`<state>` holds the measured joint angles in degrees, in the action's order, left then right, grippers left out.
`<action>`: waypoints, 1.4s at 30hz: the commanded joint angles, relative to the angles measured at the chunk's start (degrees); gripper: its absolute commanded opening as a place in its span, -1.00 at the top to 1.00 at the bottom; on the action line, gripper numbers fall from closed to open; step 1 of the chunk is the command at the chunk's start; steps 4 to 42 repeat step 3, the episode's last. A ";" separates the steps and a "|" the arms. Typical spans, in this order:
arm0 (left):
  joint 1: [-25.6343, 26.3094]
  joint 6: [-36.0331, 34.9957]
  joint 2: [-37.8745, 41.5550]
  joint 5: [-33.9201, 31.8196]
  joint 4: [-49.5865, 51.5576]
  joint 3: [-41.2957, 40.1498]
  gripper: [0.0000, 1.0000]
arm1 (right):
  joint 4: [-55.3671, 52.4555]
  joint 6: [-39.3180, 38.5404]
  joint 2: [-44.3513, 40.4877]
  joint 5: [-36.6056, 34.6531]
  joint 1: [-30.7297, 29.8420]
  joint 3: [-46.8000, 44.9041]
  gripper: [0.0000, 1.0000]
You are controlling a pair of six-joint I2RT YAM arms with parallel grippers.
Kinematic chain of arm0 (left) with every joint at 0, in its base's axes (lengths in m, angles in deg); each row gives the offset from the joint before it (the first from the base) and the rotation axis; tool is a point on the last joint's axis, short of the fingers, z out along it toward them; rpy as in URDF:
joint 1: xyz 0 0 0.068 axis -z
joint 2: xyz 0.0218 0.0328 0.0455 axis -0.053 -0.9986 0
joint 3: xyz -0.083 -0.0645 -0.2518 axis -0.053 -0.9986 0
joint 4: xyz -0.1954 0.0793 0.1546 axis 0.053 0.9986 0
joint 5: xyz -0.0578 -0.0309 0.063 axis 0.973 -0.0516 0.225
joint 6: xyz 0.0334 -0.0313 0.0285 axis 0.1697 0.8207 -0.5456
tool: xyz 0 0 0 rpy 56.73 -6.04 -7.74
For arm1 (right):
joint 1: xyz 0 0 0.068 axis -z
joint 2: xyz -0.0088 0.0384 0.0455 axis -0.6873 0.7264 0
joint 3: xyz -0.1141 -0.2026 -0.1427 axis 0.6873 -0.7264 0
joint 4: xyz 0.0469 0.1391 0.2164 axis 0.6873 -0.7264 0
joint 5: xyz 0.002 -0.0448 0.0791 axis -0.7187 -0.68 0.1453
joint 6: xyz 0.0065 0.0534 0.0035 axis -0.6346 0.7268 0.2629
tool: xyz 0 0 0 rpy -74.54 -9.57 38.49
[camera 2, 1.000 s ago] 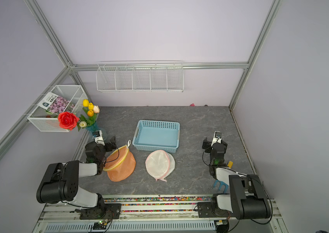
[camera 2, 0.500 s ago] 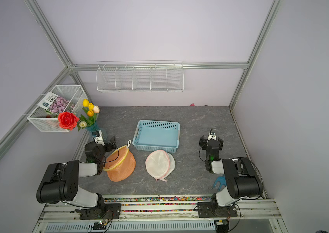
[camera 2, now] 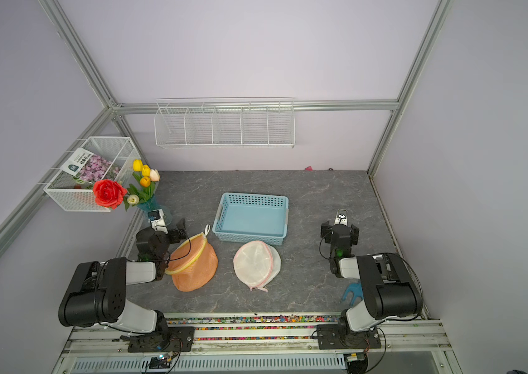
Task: Turn the laundry bag inside out
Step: Reset both arms
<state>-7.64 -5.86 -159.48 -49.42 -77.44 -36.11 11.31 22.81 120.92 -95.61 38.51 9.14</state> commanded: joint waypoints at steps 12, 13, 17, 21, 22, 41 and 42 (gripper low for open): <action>-0.41 0.40 0.58 0.94 -0.41 0.57 -1.00 | 0.17 0.25 -0.87 -0.78 -0.29 0.81 -0.97; -0.41 0.40 0.58 0.94 -0.41 0.57 -1.00 | 0.17 0.25 -0.87 -0.78 -0.29 0.81 -0.97; -0.41 0.40 0.58 0.94 -0.41 0.57 -1.00 | 0.17 0.25 -0.87 -0.78 -0.29 0.81 -0.97; -0.41 0.40 0.58 0.94 -0.41 0.57 -1.00 | 0.17 0.25 -0.87 -0.78 -0.29 0.81 -0.97; -0.41 0.40 0.58 0.94 -0.41 0.57 -1.00 | 0.17 0.25 -0.87 -0.78 -0.29 0.81 -0.97; -0.41 0.40 0.58 0.94 -0.41 0.57 -1.00 | 0.17 0.25 -0.87 -0.78 -0.29 0.81 -0.97; -0.41 0.40 0.58 0.94 -0.41 0.57 -1.00 | 0.17 0.25 -0.87 -0.78 -0.29 0.81 -0.97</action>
